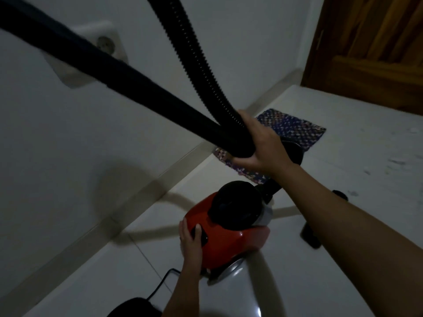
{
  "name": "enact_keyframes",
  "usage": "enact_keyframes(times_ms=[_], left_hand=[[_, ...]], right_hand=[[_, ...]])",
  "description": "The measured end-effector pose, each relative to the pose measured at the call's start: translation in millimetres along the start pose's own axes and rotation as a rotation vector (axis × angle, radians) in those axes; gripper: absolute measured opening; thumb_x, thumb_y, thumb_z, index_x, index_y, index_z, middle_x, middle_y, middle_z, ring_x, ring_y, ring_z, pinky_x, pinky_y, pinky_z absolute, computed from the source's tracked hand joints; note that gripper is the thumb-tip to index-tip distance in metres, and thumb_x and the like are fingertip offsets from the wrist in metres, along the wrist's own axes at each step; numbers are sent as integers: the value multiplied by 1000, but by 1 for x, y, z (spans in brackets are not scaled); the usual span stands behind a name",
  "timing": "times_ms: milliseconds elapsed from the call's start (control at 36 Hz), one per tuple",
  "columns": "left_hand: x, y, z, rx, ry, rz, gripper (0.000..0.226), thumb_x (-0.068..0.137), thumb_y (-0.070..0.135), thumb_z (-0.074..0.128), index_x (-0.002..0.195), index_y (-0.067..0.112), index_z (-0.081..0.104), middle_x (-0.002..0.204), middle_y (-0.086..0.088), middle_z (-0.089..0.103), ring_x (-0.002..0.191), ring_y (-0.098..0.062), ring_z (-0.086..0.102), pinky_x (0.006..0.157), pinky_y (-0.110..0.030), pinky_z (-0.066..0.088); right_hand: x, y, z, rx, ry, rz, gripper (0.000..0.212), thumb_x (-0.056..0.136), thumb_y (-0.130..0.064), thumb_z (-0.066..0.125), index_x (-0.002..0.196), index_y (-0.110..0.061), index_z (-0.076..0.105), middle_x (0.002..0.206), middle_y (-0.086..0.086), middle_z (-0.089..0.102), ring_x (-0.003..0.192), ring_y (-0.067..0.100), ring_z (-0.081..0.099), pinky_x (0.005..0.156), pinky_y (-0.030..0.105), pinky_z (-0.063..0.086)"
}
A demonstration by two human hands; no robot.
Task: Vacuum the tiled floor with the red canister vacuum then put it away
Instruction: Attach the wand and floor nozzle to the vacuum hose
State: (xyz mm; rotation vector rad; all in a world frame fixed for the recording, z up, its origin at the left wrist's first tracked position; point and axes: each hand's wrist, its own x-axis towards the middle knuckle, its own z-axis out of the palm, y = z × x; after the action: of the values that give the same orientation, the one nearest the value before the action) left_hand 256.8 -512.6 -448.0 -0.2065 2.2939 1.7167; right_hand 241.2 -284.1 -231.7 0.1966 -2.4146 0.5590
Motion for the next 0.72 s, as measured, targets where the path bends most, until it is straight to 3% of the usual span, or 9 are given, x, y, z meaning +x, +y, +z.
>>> enact_keyframes(times_ms=[250, 361, 528, 722], left_hand=[[-7, 4, 0, -71, 11, -25, 63, 97, 38, 42, 151, 22, 13, 159, 1, 9, 144, -22, 19, 116, -47, 27], [-7, 0, 4, -75, 46, -18, 63, 95, 41, 42, 150, 24, 16, 158, -2, 16, 141, -26, 27, 111, -49, 34], [-5, -1, 6, -111, 43, -16, 62, 96, 39, 42, 150, 25, 16, 156, -5, 21, 138, -28, 33, 102, -42, 40], [-2, 12, -6, -162, -34, -64, 64, 87, 42, 58, 143, 24, 33, 145, -9, 41, 127, -27, 47, 103, -50, 44]], right_hand=[[-3, 7, -6, 42, 49, 14, 90, 72, -48, 67, 145, -5, 35, 114, 14, 61, 90, 29, 63, 78, 44, 53], [0, 12, -2, 47, 50, 7, 90, 72, -48, 65, 145, -3, 35, 116, 15, 61, 92, 31, 63, 78, 43, 53], [3, 16, 3, 48, 66, 1, 90, 71, -48, 65, 144, -3, 36, 114, 15, 63, 90, 31, 64, 76, 39, 53], [0, 17, 10, 45, -2, -2, 92, 70, -45, 73, 145, -9, 37, 107, 11, 64, 88, 27, 63, 73, 42, 53]])
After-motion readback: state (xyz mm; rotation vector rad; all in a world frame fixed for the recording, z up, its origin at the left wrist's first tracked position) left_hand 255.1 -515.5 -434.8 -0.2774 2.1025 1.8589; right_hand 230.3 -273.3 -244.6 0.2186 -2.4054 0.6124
